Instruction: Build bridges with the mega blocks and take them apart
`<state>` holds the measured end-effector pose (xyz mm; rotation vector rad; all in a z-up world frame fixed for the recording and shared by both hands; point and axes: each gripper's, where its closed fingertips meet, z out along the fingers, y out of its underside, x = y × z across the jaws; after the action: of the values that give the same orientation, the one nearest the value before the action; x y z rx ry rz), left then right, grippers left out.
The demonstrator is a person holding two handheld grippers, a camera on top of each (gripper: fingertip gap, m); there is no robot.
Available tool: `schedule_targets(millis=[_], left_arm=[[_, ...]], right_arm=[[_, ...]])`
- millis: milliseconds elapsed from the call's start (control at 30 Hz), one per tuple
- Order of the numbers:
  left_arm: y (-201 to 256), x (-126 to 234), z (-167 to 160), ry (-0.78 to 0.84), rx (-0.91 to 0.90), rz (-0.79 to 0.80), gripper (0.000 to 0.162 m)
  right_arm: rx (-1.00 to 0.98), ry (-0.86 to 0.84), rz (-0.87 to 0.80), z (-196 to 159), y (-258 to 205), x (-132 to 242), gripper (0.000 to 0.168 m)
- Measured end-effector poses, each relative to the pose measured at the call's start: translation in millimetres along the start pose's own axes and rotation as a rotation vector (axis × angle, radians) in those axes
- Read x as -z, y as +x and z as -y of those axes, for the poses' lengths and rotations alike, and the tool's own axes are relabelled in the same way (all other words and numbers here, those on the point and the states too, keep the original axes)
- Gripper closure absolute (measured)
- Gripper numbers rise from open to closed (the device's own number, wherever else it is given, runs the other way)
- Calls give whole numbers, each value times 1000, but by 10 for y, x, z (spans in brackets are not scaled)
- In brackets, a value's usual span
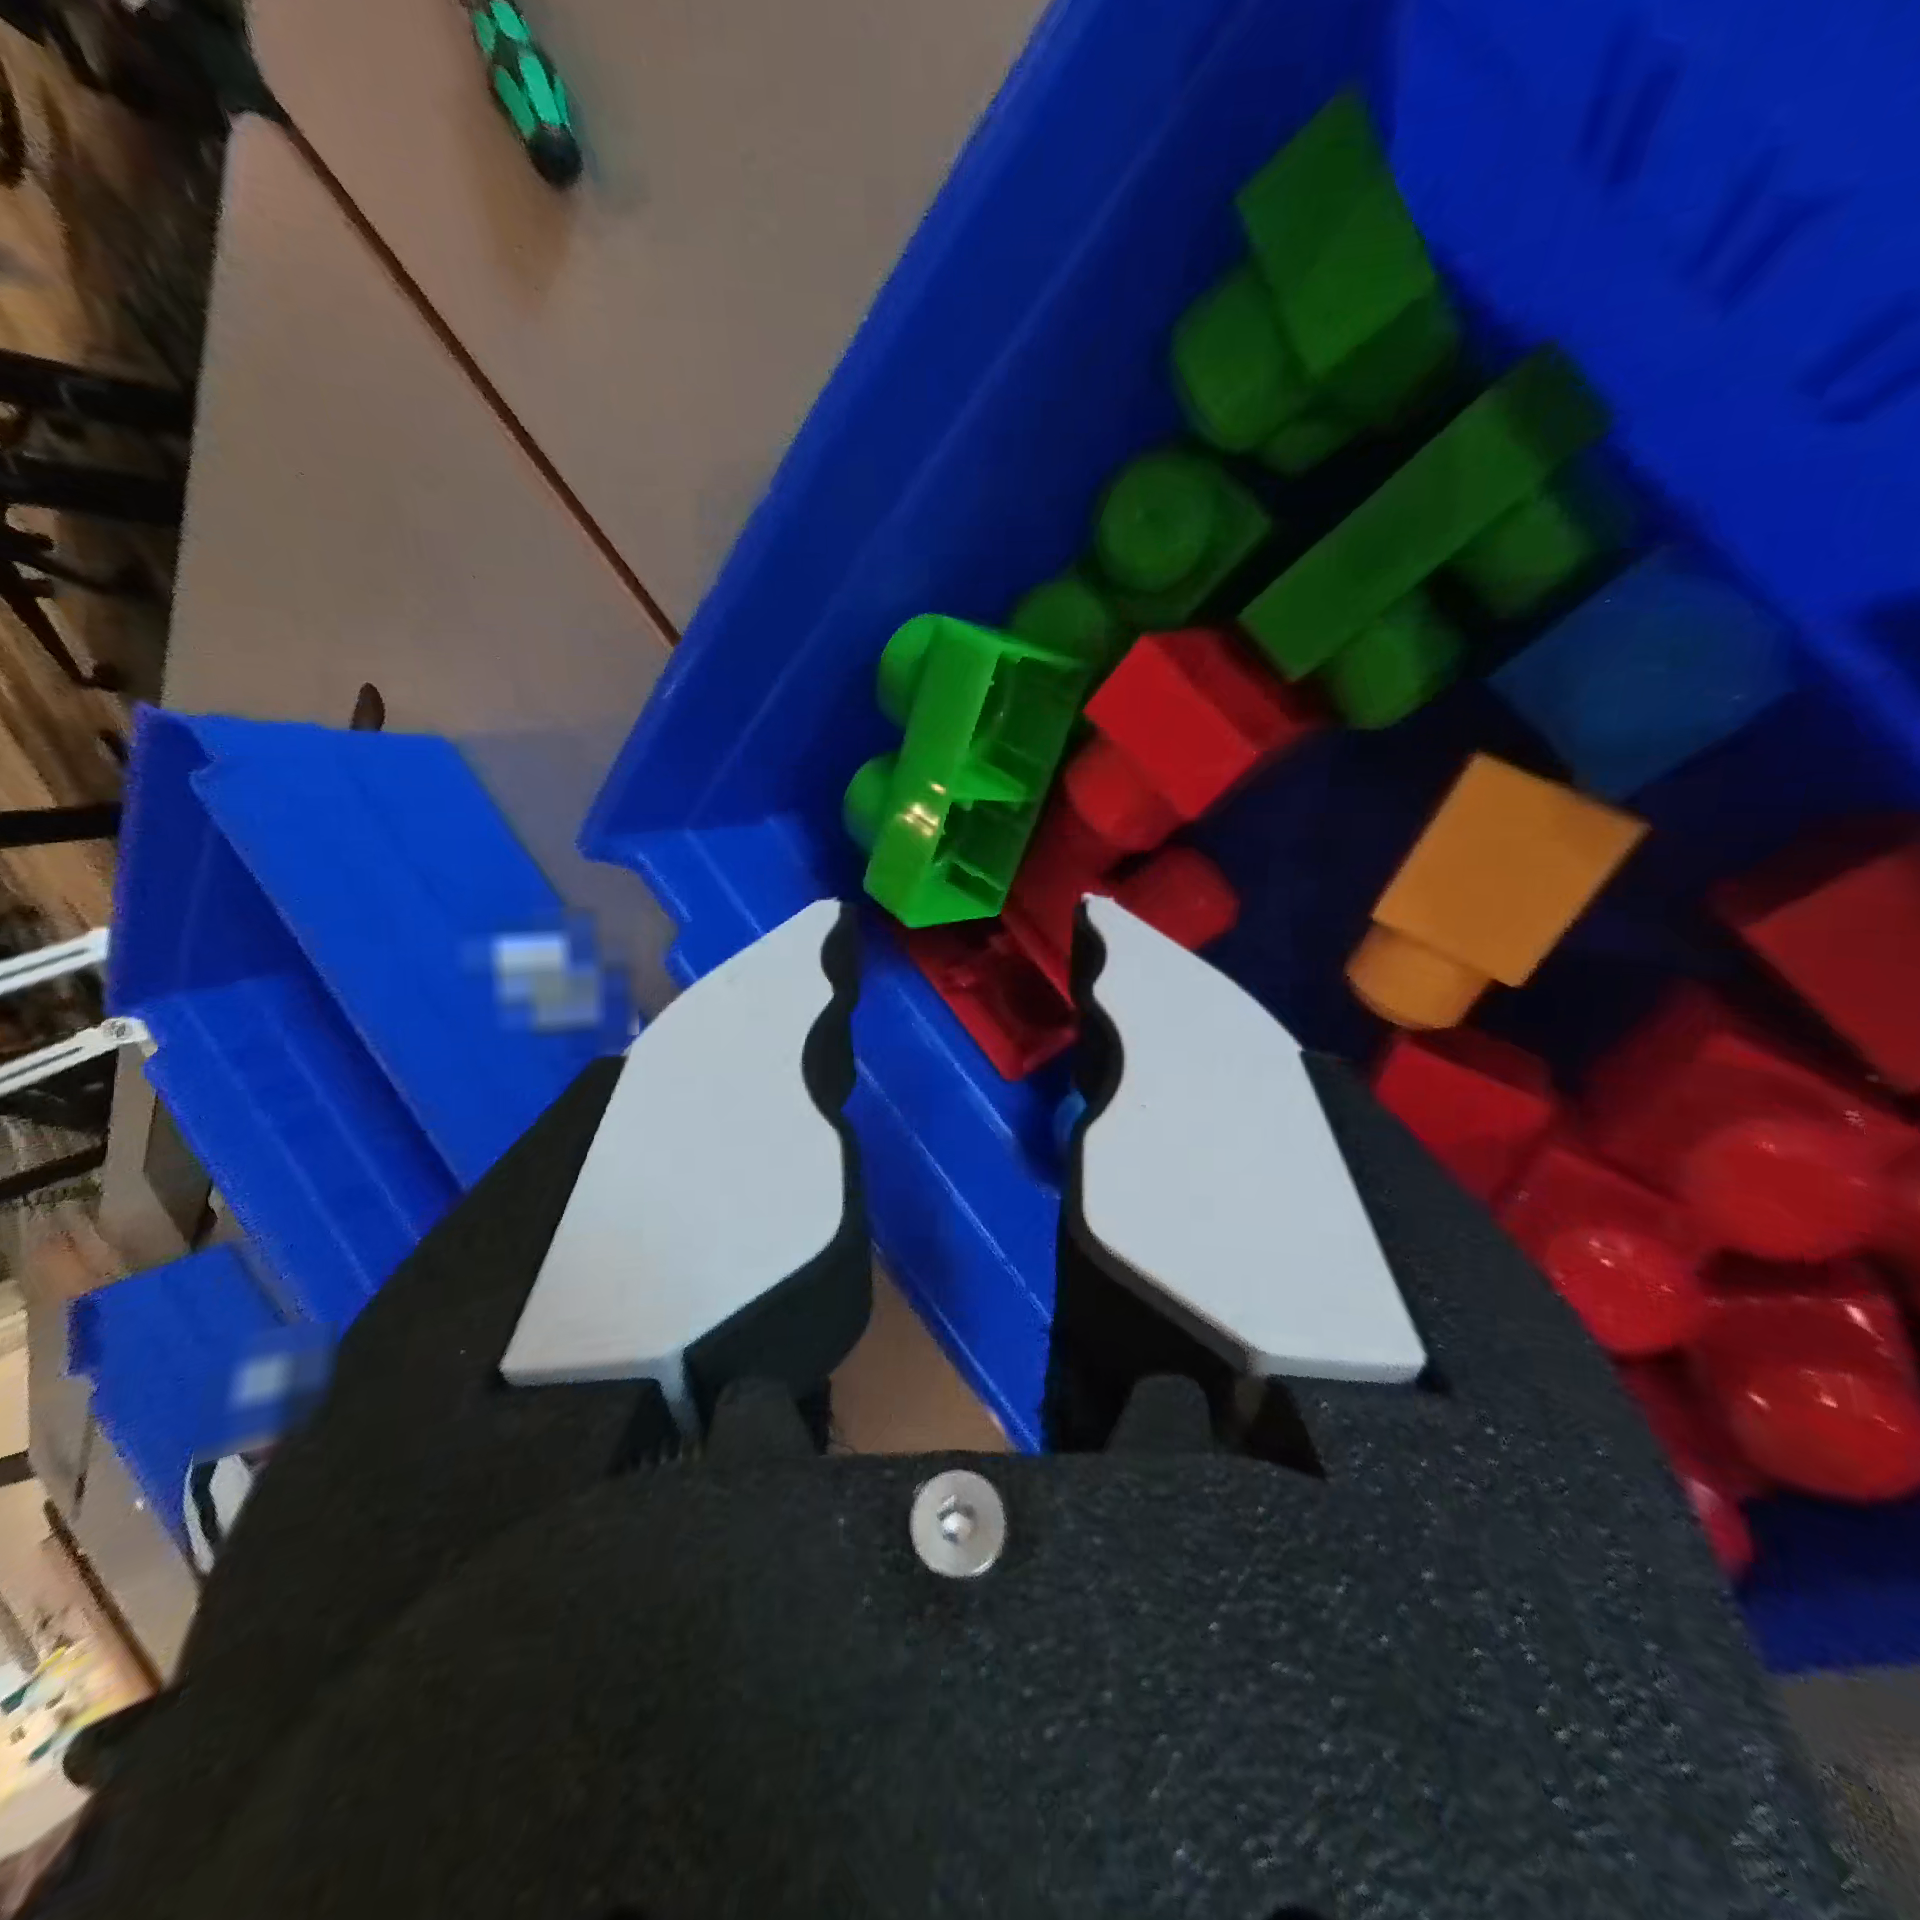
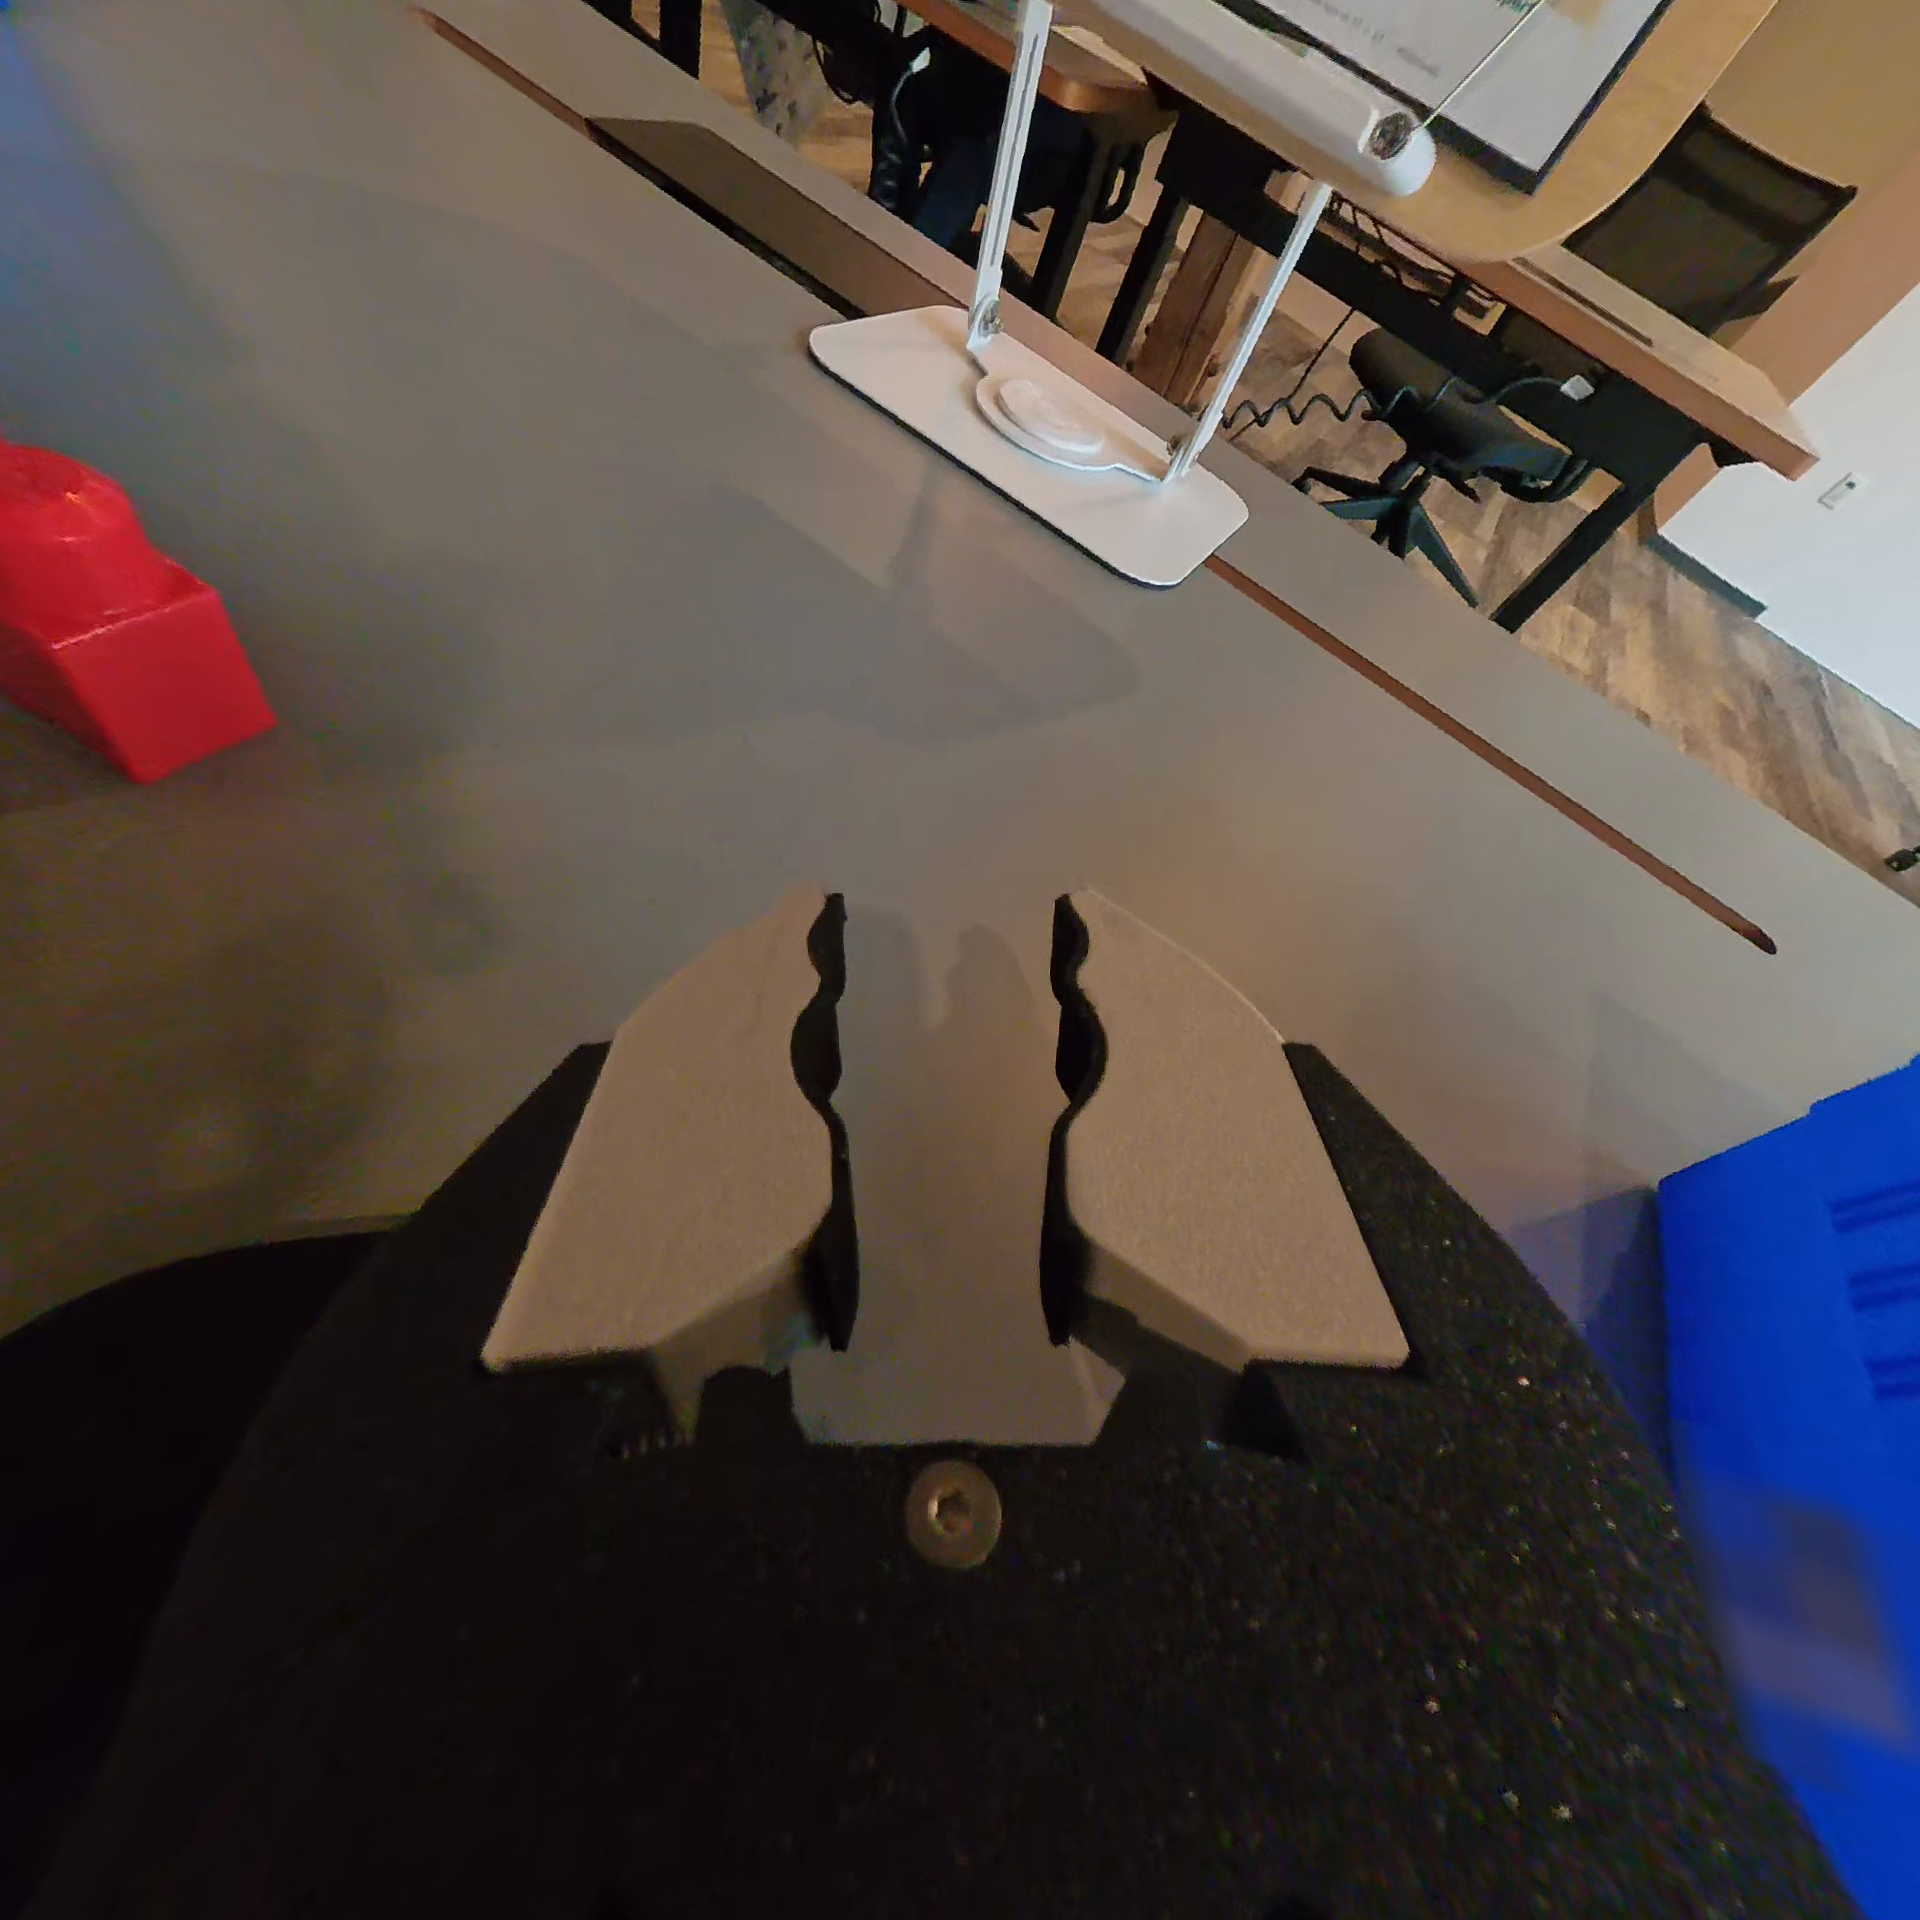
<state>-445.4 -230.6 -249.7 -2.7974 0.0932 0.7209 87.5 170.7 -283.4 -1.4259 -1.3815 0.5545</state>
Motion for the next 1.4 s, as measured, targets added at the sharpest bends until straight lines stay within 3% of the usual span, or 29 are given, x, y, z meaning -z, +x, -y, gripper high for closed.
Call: schedule_targets(millis=[333, 433, 533, 700, 867, 1033, 1233, 1400], left_arm=[[-117, -414, -120, -53, -13, 40, 125], [-157, -471, -150, -48, -31, 82, 135], [-236, -461, -121, 0, -22, 150, 155], [-333, -287, -98, 66, 23, 240, 156], [-453, 213, 78, 223, 79, 423, 156], [-274, 1012, 630, 540, 117, 588, 156], [494, 1832, 1476, 892, 28, 637, 157], [1241, 2209, 2047, 1099, -79, 639, 157]], right_arm=[[6, -26, 2, -49, 2, -30, 130], [8, -30, 4, -52, -4, -38, 130], [11, -37, 6, -62, -12, -46, 130], [14, -39, 13, -61, -29, -59, 130], [17, -31, 19, -40, -47, -56, 130], [19, -17, 21, -1, -57, -53, 130], [-6, 6, 42, 238, -79, 31, 130], [-62, 80, 189, 742, -254, 133, 126]])
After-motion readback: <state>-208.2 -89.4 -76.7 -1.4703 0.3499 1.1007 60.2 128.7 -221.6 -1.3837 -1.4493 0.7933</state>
